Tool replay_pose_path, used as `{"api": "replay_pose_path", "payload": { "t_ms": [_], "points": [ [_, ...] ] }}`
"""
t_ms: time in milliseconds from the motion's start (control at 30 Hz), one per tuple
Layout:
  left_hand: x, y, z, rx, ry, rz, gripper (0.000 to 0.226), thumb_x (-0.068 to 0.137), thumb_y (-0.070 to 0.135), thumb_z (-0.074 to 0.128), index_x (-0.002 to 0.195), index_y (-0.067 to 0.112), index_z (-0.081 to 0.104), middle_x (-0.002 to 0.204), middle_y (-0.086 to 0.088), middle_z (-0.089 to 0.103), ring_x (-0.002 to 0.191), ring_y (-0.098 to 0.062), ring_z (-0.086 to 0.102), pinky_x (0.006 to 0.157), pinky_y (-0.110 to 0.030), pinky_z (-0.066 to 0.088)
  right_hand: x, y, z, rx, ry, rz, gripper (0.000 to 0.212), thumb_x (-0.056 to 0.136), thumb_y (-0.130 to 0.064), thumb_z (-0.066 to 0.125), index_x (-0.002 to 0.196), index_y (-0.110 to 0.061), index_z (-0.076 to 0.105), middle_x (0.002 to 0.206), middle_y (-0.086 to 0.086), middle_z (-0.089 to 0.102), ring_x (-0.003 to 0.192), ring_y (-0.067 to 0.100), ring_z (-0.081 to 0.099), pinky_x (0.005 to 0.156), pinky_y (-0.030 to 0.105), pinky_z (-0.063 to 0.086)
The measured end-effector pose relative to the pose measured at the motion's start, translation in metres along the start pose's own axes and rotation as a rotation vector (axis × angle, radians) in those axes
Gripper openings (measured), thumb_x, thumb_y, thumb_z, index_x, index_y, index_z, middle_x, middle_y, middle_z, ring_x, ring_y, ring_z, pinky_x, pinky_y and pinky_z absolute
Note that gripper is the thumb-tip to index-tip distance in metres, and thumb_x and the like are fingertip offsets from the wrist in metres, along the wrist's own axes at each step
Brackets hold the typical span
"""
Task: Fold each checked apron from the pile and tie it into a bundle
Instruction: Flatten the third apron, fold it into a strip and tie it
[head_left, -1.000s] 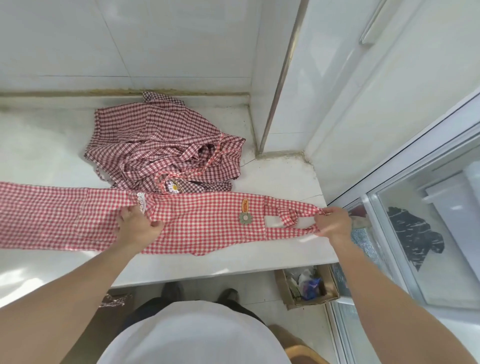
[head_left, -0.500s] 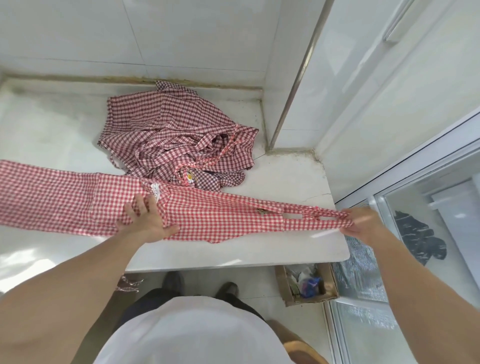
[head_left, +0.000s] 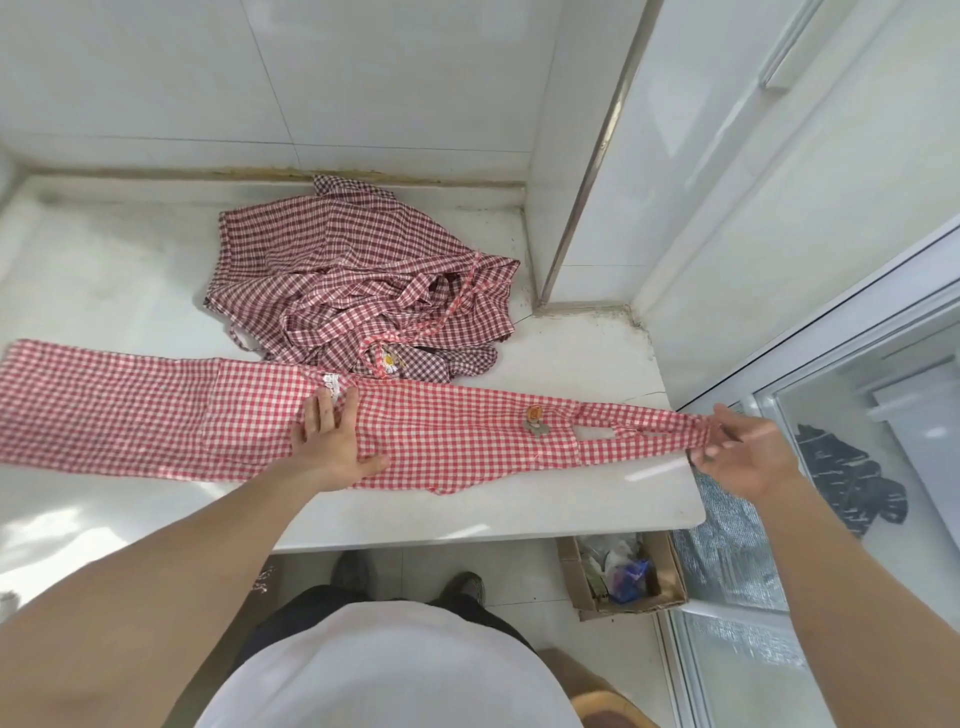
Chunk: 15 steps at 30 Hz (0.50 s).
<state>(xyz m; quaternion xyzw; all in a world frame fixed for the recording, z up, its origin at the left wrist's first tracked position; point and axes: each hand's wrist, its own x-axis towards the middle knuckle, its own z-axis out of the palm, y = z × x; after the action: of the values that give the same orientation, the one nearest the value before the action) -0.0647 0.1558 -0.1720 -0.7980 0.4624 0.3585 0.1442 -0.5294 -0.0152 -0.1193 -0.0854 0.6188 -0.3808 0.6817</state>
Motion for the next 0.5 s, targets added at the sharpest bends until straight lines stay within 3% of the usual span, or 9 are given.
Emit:
{"api": "replay_pose_path", "payload": {
  "t_ms": [33,100,133,200,267,367,433,500],
  "points": [
    [-0.001,0.001,-0.001,0.002,-0.020,-0.002,0.117,0.087,0.072,0.050,0.148,0.023,-0.036,0.152,-0.016,-0.044,0.144,-0.036,-0.033,0.121,-0.055,-0.007,0.001,0.000,0.001,-0.019,-0.005,-0.003,0.052,0.083,0.003,0.060,0.133,-0.009,0.053,0.109,0.008,0.055,0.078,0.014,0.053,0.073,0.027,0.049],
    [-0.004,0.003,-0.004,-0.001,-0.045,-0.005,0.117,0.088,0.071,0.050,0.147,0.023,-0.038,0.151,-0.017,-0.045,0.144,-0.037,-0.034,0.121,-0.055,-0.008,0.004,0.005,0.008,-0.224,-0.014,-0.035,0.016,0.090,0.003,0.054,0.099,-0.009,0.059,0.092,0.003,0.053,0.075,0.011,0.051,0.066,0.024,0.049],
    [-0.005,0.005,-0.004,-0.002,-0.048,-0.008,0.117,0.088,0.071,0.050,0.146,0.023,-0.038,0.151,-0.017,-0.046,0.144,-0.037,-0.035,0.120,-0.054,-0.008,0.009,0.009,0.010,-0.394,0.036,-0.076,0.012,0.091,0.000,0.054,0.089,-0.011,0.058,0.085,0.001,0.052,0.072,0.011,0.051,0.062,0.025,0.049],
    [-0.006,0.006,-0.003,0.010,-0.042,-0.013,0.116,0.088,0.071,0.050,0.146,0.023,-0.038,0.151,-0.017,-0.046,0.143,-0.036,-0.035,0.120,-0.054,-0.008,0.022,0.017,0.011,-0.773,0.194,-0.235,0.009,0.090,-0.011,0.062,0.097,-0.010,0.067,0.087,0.003,0.063,0.075,0.016,0.061,0.071,0.033,0.056],
    [-0.006,0.005,-0.002,0.017,-0.036,-0.020,0.116,0.088,0.072,0.050,0.146,0.024,-0.038,0.151,-0.016,-0.045,0.143,-0.036,-0.035,0.120,-0.055,-0.008,0.032,0.026,0.008,-1.062,0.358,-0.370,0.034,0.086,-0.023,0.067,0.114,-0.004,0.067,0.107,0.016,0.068,0.094,0.030,0.067,0.090,0.048,0.055],
    [-0.006,0.006,-0.001,0.021,-0.039,-0.025,0.114,0.090,0.069,0.049,0.146,0.023,-0.039,0.151,-0.017,-0.045,0.143,-0.037,-0.035,0.120,-0.055,-0.008,0.022,0.038,0.018,-1.165,0.620,-0.734,0.037,0.082,-0.022,0.061,0.114,-0.004,0.063,0.124,0.024,0.053,0.107,0.040,0.058,0.097,0.051,0.047],
    [-0.005,0.008,0.000,0.025,-0.033,-0.029,0.112,0.091,0.068,0.047,0.145,0.022,-0.040,0.150,-0.018,-0.046,0.143,-0.037,-0.036,0.120,-0.056,-0.009,0.000,0.050,0.046,-1.230,0.546,-0.997,0.027,0.084,-0.015,0.062,0.110,-0.009,0.063,0.121,0.019,0.051,0.111,0.036,0.053,0.100,0.046,0.043],
    [-0.006,0.010,0.001,0.023,-0.039,-0.036,0.111,0.092,0.067,0.046,0.144,0.021,-0.041,0.149,-0.019,-0.047,0.142,-0.038,-0.037,0.120,-0.057,-0.009,-0.023,0.073,0.083,-1.263,0.317,-1.144,0.019,0.085,-0.009,0.062,0.103,-0.013,0.063,0.116,0.012,0.053,0.112,0.029,0.051,0.102,0.043,0.043]
  ]
}}
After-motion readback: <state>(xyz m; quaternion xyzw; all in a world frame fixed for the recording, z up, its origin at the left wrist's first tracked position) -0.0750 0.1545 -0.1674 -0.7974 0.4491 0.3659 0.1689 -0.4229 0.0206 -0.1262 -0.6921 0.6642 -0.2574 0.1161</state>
